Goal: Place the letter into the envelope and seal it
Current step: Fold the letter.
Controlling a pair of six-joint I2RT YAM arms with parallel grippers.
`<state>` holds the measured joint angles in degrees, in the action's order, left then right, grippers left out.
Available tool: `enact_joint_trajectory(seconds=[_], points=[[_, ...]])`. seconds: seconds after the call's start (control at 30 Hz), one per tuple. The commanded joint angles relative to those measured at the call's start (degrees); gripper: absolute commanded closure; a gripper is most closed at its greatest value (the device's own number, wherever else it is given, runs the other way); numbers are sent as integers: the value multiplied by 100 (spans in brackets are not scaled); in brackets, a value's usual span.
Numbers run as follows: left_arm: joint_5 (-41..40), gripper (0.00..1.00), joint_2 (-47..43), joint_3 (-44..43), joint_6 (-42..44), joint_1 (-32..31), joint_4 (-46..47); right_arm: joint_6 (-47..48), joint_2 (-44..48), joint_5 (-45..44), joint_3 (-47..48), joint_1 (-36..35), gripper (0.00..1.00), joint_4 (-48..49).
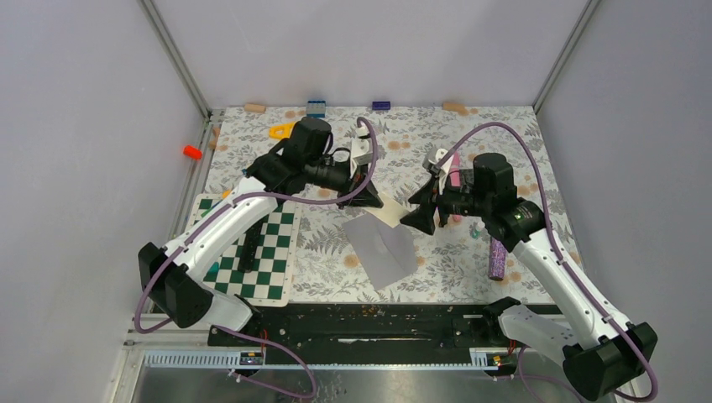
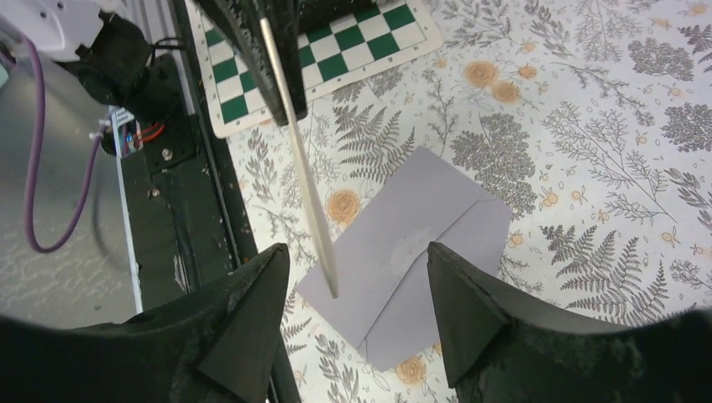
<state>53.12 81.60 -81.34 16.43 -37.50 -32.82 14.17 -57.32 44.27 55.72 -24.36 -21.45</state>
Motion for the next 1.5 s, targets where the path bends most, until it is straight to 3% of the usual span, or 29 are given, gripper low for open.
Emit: enact_joint_trajectory(seconds=[0.0,0.13,0.33,0.73,0.9,1.1,1.27,1.47], points=[[643,100,-183,221,-821,188,998,-879,39,-1,-108,101,31,895],[827,100,-321,658,-1704,298,2013,-1334,-36,439,-193,171,31,1256],[477,100,-520,1344,-3113,466,3605,-2371,-104,975,-557,178,27,2480],[231,100,-701,1577,-4086,781,4535,-3162,-135,214,-547,186,23,3424],[209,100,-716,1345,-4356,801,4471,-3489,-285,56,-407,186,22,3669],[160,100,-557,1300,-4892,843,4866,-4854,-613,471,-690,195,24,5243],[208,100,-517,1635,-5977,1068,6259,-6256,-905,351,-1021,197,32,6831],[-14,100,-712,1865,-6517,1393,7009,-6714,-1040,-12,-915,197,33,7115]])
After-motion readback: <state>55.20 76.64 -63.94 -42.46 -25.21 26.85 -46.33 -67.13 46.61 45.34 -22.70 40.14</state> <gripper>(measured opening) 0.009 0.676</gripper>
